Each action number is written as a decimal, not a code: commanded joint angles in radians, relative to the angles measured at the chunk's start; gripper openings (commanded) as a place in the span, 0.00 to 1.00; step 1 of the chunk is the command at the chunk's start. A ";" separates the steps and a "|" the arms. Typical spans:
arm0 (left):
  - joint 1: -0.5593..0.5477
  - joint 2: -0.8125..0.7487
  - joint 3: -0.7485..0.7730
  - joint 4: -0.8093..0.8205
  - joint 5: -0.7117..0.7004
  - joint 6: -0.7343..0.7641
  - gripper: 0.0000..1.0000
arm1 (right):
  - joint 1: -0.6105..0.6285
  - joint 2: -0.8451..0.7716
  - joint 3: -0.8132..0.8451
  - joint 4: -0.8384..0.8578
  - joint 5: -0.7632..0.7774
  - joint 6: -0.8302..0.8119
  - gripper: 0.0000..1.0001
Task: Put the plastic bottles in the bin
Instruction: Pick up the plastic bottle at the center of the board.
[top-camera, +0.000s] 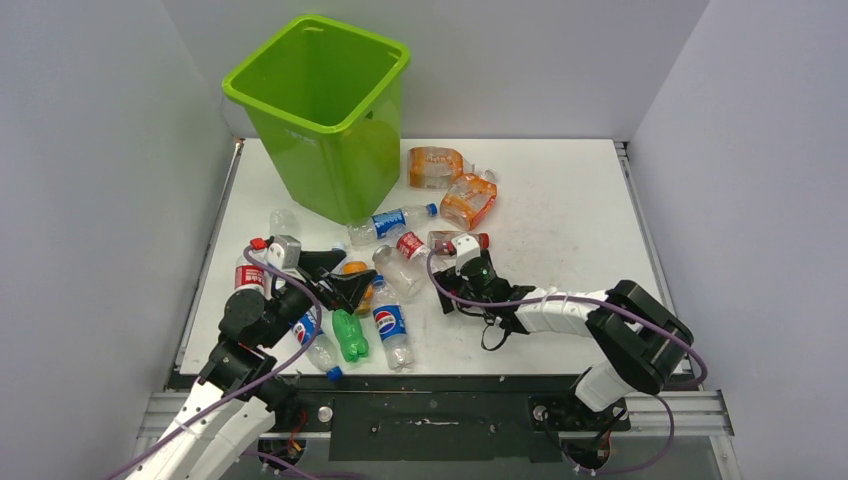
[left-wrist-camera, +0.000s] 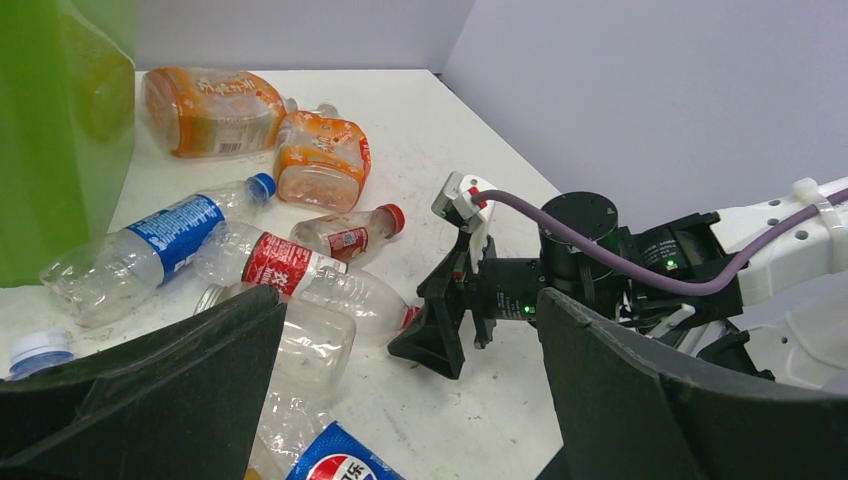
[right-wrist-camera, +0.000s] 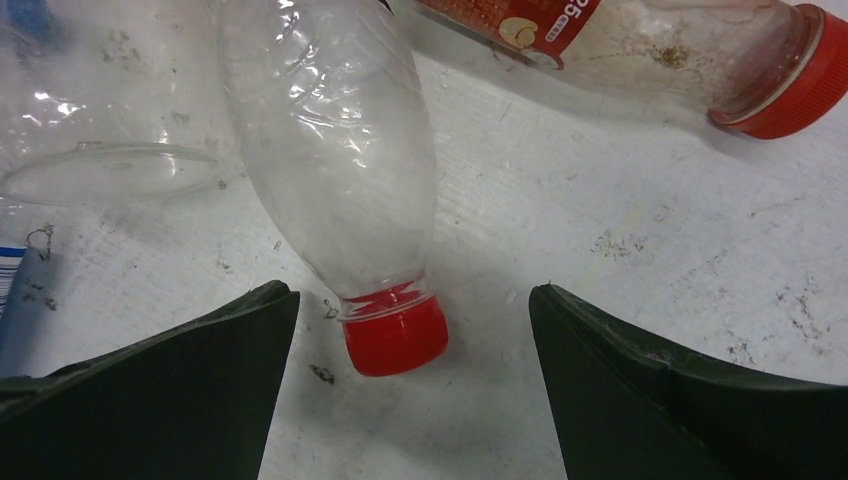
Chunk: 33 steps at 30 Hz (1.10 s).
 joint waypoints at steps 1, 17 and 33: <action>0.007 0.006 0.003 0.062 0.020 -0.014 0.96 | -0.003 0.038 0.057 0.066 -0.002 -0.031 0.85; 0.023 0.028 0.002 0.073 0.041 -0.023 0.96 | 0.011 0.041 0.070 0.039 -0.044 -0.062 0.33; 0.026 0.028 -0.004 0.085 0.009 0.001 0.96 | 0.154 -0.514 0.129 -0.553 0.054 0.068 0.06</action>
